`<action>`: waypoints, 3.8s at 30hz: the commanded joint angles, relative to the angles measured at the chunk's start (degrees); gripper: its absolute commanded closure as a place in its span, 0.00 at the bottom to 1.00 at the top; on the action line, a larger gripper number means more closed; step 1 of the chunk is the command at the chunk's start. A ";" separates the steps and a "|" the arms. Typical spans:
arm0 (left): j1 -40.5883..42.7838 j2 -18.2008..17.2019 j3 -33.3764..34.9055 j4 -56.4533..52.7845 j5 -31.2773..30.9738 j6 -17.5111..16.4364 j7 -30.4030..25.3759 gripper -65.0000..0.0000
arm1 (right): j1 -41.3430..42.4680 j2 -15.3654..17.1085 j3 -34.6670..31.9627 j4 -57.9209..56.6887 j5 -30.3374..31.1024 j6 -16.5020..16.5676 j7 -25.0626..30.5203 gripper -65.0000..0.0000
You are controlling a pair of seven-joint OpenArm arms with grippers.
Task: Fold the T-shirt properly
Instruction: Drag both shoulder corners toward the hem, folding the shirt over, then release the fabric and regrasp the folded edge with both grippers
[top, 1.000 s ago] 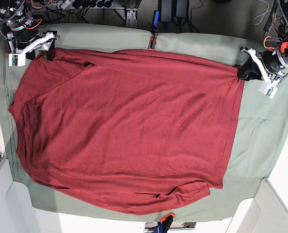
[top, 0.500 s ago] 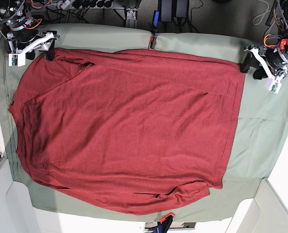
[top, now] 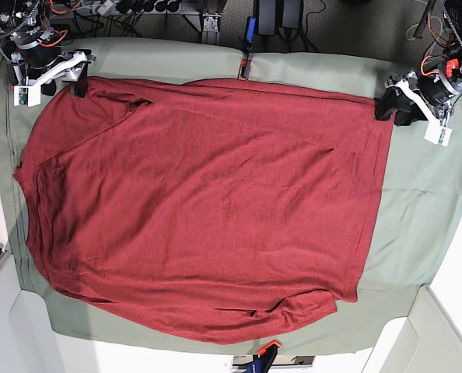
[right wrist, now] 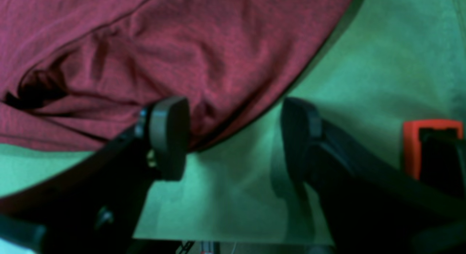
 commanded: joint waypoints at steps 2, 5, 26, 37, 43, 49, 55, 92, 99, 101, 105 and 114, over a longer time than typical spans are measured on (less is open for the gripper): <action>0.00 -0.35 0.02 0.52 -1.92 -1.07 2.54 0.42 | -0.33 0.48 0.26 0.74 0.13 -0.17 0.44 0.39; 0.00 -0.39 1.20 0.52 -2.86 -2.73 3.21 0.42 | -0.35 0.48 0.26 0.74 0.57 -0.17 0.42 0.39; -0.02 1.01 6.69 1.27 8.13 -3.90 -2.12 0.94 | -0.15 0.48 0.28 0.76 0.50 4.37 0.66 1.00; 2.93 -4.13 0.81 12.33 3.39 -3.90 3.89 1.00 | -0.13 0.50 4.26 6.08 1.86 4.52 -2.58 1.00; 2.95 -8.39 0.74 13.53 3.74 -3.90 3.41 1.00 | 1.01 0.50 9.25 7.50 5.90 4.57 -2.49 1.00; 1.51 -10.08 0.76 13.42 8.07 -3.90 -0.79 1.00 | 6.78 0.50 9.79 5.81 5.86 5.11 -2.49 1.00; -2.67 -10.10 0.98 10.14 8.17 -3.90 -2.34 1.00 | 13.92 0.50 8.94 -1.86 5.88 6.10 -2.60 1.00; -42.73 -10.40 27.43 -29.31 12.79 -3.90 -8.63 0.49 | 44.59 0.63 2.67 -34.84 -1.42 9.01 0.00 0.63; -43.80 -12.52 25.79 -26.40 -6.73 -3.90 4.66 0.49 | 44.59 1.01 4.61 -30.60 1.86 9.09 -4.02 0.47; -43.80 -13.49 24.48 -24.13 -9.75 -3.90 8.20 0.49 | 44.57 1.68 5.53 -28.33 2.36 9.11 -5.90 0.47; -43.78 -15.52 23.61 -20.74 -14.82 -3.90 12.57 0.49 | 44.57 4.02 6.47 -25.35 3.58 8.76 -9.73 0.47; -38.29 -16.39 23.56 -18.99 -18.73 -3.90 16.39 0.49 | 37.31 6.29 13.94 -21.86 5.53 8.41 -13.11 0.47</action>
